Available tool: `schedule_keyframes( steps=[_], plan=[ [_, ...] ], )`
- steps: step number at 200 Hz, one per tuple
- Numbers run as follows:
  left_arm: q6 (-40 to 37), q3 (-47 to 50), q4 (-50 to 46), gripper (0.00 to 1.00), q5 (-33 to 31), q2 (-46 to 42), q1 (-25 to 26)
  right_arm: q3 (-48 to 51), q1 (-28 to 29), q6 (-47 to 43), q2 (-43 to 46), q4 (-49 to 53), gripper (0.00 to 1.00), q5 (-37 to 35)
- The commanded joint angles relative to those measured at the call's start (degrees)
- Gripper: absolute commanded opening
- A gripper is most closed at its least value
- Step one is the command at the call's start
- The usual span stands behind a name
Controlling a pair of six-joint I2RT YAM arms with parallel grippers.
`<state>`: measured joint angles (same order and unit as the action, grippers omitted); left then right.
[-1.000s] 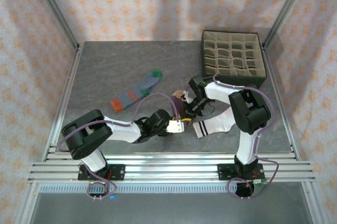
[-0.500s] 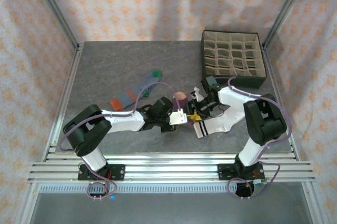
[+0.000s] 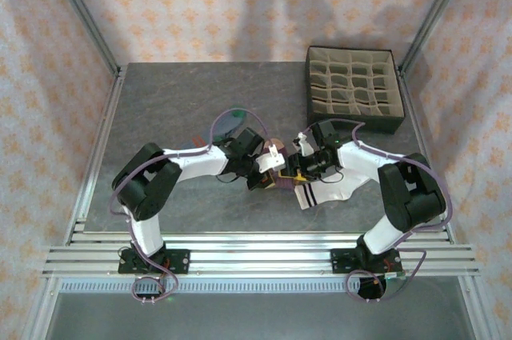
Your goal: Roll the socks
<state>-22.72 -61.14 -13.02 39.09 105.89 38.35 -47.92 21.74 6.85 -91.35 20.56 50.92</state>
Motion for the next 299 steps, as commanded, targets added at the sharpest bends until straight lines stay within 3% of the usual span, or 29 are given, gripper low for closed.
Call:
schedule_keyframes(
  steps=[1, 52, 89, 123, 145, 156, 208, 234, 260, 299],
  plan=[
    [5.18, -1.81, -7.61, 0.00, 3.17, 4.77, -1.17, 0.80, 0.11, -1.10, 0.53, -3.58, 0.60, -1.58],
    [11.61, -2.90, -6.56, 0.00, 5.47, 7.27, -3.10, 0.99, 0.11, -1.72, -0.91, -5.15, 0.55, -2.38],
    [12.76, -2.87, -5.84, 0.00, 4.53, 7.58, -3.32, -1.30, 0.21, -1.52, -3.50, -2.76, 0.33, -5.42],
    [12.70, -0.09, -1.52, 0.22, 2.96, 5.45, -3.37, -4.44, 0.54, -1.73, -6.25, 2.51, 0.11, -8.31],
    [10.04, 4.18, 4.14, 0.35, 2.77, 0.02, -3.24, -7.79, 0.72, -1.16, -9.62, 8.17, 0.04, -12.18],
    [8.23, 6.75, 6.98, 0.37, 1.91, -3.30, -3.20, -9.41, 0.80, -0.97, -11.54, 10.69, 0.04, -13.99],
    [1.08, 19.67, 21.97, 0.40, -10.02, -18.73, -2.83, -13.78, 2.17, -1.49, -15.75, 15.92, 0.04, -18.00],
    [-9.86, 24.06, 26.31, 0.41, -21.00, -23.85, 2.97, -15.04, 2.93, -1.59, -16.08, 16.60, 0.05, -17.36],
    [-21.44, 25.29, 31.10, 0.46, -32.49, -22.41, 10.31, -16.21, 3.32, -1.67, -16.77, 17.10, 0.05, -15.58],
    [-25.16, 22.48, 36.92, 0.48, -37.34, -14.73, 14.53, -17.35, 3.34, -1.23, -18.11, 17.75, 0.06, -13.01]
  ],
)
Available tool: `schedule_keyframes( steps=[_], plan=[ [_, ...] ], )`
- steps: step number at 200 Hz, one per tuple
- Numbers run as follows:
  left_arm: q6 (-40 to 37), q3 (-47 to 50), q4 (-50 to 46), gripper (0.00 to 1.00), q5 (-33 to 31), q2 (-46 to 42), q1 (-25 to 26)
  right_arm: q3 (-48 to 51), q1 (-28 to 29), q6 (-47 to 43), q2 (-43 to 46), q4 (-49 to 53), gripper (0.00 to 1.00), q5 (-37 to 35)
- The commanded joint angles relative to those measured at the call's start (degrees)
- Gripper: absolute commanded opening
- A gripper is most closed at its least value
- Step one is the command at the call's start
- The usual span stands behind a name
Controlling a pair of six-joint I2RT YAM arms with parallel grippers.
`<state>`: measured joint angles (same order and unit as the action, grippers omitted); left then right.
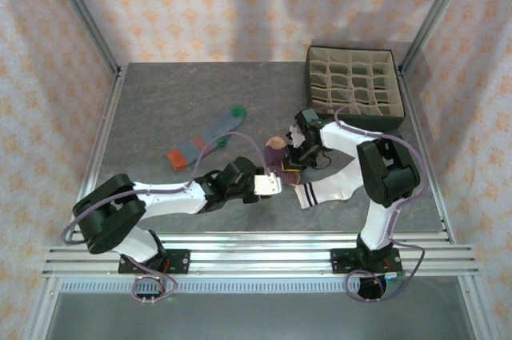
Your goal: Roll the socks
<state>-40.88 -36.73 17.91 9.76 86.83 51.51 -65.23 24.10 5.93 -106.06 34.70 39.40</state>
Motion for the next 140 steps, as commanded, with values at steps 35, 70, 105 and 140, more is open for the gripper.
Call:
schedule_keyframes(
  steps=[35, 70, 105, 140],
  plan=[
    [-8.05, -4.80, 8.08, 0.49, -10.89, 10.84, 3.59, -1.09, 0.87, 0.53, -5.38, 4.93, 0.06, 1.36],
    [-6.45, -6.93, 7.96, 0.49, -14.46, 15.35, 4.08, -1.28, 0.95, 0.79, -6.14, 5.32, 0.07, 3.12],
    [-2.02, -8.71, 0.57, 0.12, -16.35, 16.48, 3.28, -0.06, 0.36, 1.08, -4.79, 5.00, 0.21, 4.76],
    [6.68, -9.20, -9.10, 0.00, -6.16, 13.35, -1.05, 3.33, -2.31, 3.07, -0.73, 1.59, 0.48, 8.97]
  ],
)
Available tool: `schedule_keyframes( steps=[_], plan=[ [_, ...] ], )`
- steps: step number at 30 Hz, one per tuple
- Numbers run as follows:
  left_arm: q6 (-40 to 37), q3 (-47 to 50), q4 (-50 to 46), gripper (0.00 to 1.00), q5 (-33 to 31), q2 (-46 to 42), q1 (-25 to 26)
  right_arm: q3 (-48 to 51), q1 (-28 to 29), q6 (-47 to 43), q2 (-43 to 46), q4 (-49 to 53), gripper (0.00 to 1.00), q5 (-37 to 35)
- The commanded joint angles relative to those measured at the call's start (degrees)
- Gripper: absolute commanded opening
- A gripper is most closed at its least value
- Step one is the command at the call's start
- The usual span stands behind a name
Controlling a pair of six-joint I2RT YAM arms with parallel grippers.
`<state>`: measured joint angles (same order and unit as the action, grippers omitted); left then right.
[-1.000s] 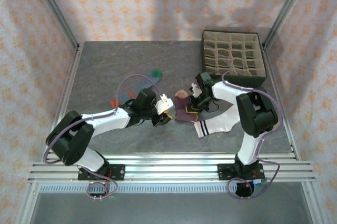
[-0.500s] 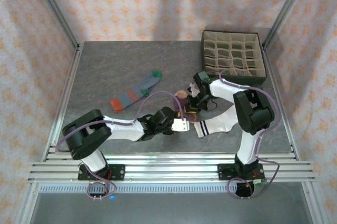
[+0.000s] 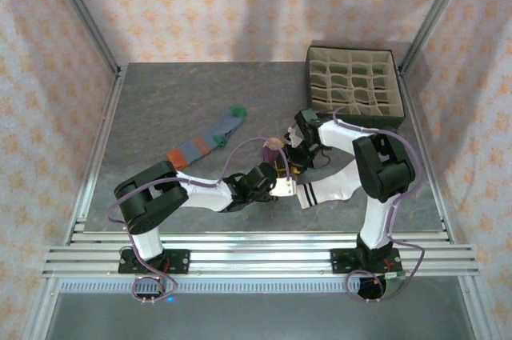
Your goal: Roll the socks
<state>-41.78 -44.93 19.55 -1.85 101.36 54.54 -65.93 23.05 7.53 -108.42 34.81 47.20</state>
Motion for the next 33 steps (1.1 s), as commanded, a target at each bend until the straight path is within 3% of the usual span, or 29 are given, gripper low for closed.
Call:
schedule_keyframes(
  steps=[1, 7, 13, 20, 28, 33],
  plan=[
    [7.80, -1.02, -10.97, 0.00, 5.89, -1.27, -4.27, 4.20, -1.43, 1.55, 1.85, 1.31, 0.50, 1.32],
    [14.06, -1.87, -17.11, 0.00, 18.63, -2.42, -9.77, 7.44, -3.31, 3.69, 6.78, -2.09, 0.61, 2.99],
    [17.33, -7.03, -25.37, 0.00, 31.95, -0.55, -14.62, 10.08, -3.89, 4.91, 11.83, -6.37, 0.62, -0.26],
    [18.09, -15.06, -36.60, 0.00, 43.00, 2.95, -17.59, 14.74, -3.90, 3.18, 19.32, -14.20, 0.63, -1.74],
    [14.20, -22.19, -47.87, 0.00, 49.22, 7.29, -17.72, 20.74, -3.97, 2.11, 22.01, -22.74, 0.63, 5.05],
    [13.25, -27.72, -54.55, 0.00, 51.80, 12.72, -17.73, 23.32, -3.27, 1.25, 20.77, -25.40, 0.58, 7.79]
  ],
)
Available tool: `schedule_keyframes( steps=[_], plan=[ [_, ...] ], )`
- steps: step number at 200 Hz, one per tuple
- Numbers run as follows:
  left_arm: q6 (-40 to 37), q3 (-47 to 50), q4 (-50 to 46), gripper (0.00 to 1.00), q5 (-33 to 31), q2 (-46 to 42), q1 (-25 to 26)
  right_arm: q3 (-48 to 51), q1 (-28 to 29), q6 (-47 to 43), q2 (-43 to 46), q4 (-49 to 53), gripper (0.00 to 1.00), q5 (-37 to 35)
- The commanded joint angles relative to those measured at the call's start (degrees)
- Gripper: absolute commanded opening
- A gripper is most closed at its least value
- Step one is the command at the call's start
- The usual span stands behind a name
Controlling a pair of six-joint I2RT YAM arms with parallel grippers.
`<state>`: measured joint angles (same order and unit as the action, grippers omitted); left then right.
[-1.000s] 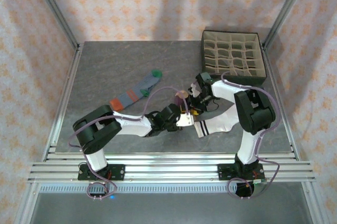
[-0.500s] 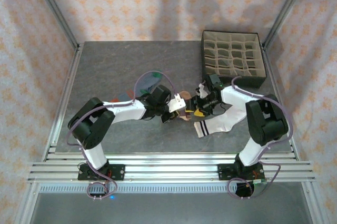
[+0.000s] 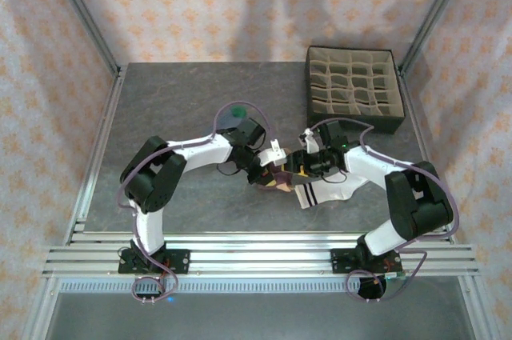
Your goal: Roll the socks
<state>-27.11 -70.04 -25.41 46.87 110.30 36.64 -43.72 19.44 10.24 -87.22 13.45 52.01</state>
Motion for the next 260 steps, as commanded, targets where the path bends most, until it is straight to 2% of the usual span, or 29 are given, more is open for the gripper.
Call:
schedule_keyframes(
  steps=[1, 28, 63, 85, 99, 146, 166, 191, 228, 260],
  plan=[
    [-1.57, -3.74, -11.12, 0.00, 3.22, 4.85, 0.11, 1.63, 0.62, -1.45, -0.45, -4.64, 0.57, 3.14],
    [-0.30, -7.84, -14.95, 0.00, 2.63, 9.34, -0.20, 3.64, 1.42, -1.32, 0.37, -6.90, 0.56, 3.36],
    [3.59, -10.15, -14.67, 0.00, 2.58, 12.50, -1.00, 5.20, 1.83, -2.10, 0.01, -7.98, 0.56, 2.47],
    [4.80, -10.74, -14.26, 0.02, 2.70, 13.59, -1.31, 4.76, 2.29, -2.55, -2.11, -7.43, 0.52, 1.67],
    [5.30, -10.74, -13.78, 0.05, 2.65, 13.80, -1.37, 4.32, 2.86, -2.76, -3.28, -6.67, 0.47, 0.04],
    [5.88, -8.45, -10.14, 0.19, -0.71, 11.96, -1.51, 0.29, 4.20, -3.21, -7.11, -1.36, 0.13, -5.29],
    [5.60, -4.98, -4.85, 0.24, -2.19, 8.01, -1.48, -1.92, 4.29, -1.98, -8.41, 3.42, 0.04, -11.15],
    [3.89, 2.00, 4.02, 0.29, -5.70, 0.37, -1.34, -6.72, 4.21, -0.60, -12.51, 11.87, 0.01, -17.90],
    [0.26, 14.15, 18.40, 0.34, -10.77, -12.38, -1.26, -11.08, 4.29, 0.39, -16.46, 16.17, 0.00, -18.08],
    [-3.45, 24.98, 31.58, 0.44, -18.14, -21.37, 0.15, -14.45, 4.28, 0.33, -18.45, 19.61, 0.00, -18.01]
  ],
)
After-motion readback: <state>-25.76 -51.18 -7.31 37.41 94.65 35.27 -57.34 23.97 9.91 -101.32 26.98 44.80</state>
